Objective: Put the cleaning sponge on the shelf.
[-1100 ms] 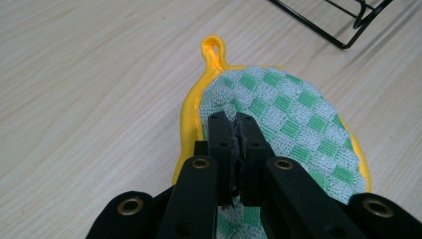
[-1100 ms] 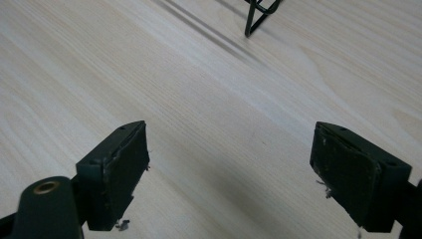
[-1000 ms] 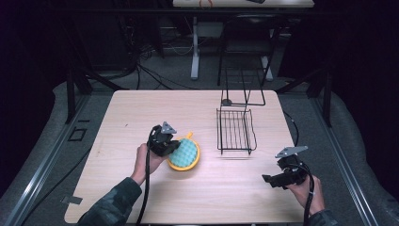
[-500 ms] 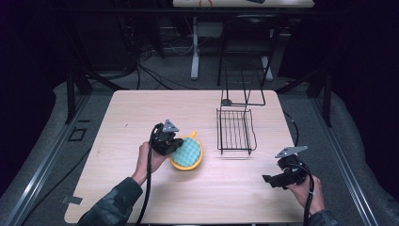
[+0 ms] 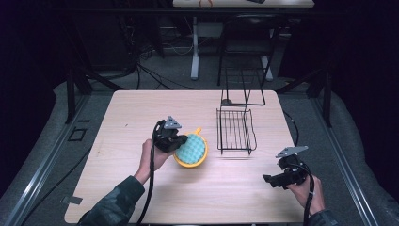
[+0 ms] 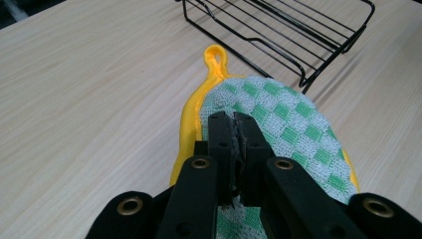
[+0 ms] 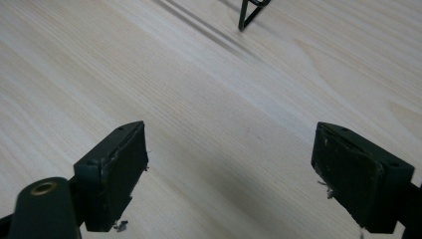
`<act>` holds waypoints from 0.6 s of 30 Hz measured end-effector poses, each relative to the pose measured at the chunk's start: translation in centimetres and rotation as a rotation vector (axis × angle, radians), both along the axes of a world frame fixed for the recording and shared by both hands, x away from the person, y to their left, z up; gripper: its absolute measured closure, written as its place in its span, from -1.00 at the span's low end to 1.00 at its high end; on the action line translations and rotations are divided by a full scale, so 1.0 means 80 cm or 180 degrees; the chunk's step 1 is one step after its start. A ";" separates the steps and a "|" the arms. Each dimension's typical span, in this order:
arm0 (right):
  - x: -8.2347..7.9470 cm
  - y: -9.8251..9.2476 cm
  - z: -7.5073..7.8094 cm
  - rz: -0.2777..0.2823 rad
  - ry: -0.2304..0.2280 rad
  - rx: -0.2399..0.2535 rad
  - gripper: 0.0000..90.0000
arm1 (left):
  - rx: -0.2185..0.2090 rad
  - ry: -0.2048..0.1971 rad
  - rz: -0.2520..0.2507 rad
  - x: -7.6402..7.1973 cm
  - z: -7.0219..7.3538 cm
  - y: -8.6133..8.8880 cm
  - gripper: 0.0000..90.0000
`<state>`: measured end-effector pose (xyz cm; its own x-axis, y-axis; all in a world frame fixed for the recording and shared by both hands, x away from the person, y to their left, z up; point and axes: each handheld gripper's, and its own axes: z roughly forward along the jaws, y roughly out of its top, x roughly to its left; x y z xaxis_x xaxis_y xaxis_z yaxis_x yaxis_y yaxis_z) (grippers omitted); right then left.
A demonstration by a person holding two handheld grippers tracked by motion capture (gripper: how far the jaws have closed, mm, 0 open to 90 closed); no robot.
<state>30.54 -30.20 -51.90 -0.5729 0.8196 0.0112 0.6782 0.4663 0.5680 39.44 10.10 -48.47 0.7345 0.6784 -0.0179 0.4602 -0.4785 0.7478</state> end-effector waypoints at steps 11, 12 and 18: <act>0.001 -0.001 -0.003 -0.0058 0.0030 -0.0067 -0.80 | -0.0123 -0.0030 -0.0028 0.003 0.011 -0.003 0.94; 0.002 -0.002 -0.005 -0.0036 0.0073 -0.0082 -0.82 | -0.0136 -0.0040 -0.0025 0.004 0.012 -0.004 0.94; 0.002 -0.001 -0.009 -0.0045 0.0130 -0.0145 -0.84 | -0.0186 -0.0049 -0.0029 0.008 0.019 -0.003 0.94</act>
